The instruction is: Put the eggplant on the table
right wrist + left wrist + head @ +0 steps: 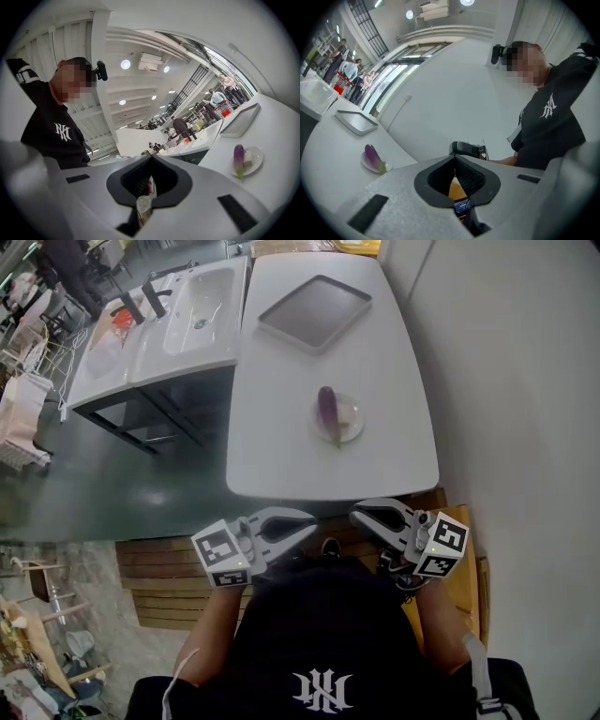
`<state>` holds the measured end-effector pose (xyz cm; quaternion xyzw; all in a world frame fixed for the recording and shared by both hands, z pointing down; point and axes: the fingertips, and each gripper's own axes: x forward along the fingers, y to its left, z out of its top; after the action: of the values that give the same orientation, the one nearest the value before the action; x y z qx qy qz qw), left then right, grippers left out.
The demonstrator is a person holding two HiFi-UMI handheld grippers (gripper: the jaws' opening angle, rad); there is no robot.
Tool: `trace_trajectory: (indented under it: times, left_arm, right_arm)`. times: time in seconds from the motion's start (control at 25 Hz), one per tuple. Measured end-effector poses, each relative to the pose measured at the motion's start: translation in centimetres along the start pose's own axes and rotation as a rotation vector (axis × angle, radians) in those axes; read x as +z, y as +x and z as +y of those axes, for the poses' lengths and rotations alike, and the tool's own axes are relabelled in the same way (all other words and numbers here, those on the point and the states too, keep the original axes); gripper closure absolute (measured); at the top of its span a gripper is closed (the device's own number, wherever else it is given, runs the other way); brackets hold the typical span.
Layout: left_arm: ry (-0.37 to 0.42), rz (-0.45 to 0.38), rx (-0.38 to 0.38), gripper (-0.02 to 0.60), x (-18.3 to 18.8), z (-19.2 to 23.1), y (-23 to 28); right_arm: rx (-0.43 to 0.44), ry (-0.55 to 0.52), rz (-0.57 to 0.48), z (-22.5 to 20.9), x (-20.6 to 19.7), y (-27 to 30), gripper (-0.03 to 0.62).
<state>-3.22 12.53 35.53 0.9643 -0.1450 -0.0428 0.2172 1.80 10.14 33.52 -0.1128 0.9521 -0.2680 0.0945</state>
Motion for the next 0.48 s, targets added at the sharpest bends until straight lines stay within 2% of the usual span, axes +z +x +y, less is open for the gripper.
trace_trajectory:
  times: [0.48]
  left_arm:
    - [-0.003,0.045,-0.044,0.574,-1.0,0.0,1.1]
  right_arm:
    - [-0.019,-0.004,0.061,-0.6,-0.9,-0.2,0.591]
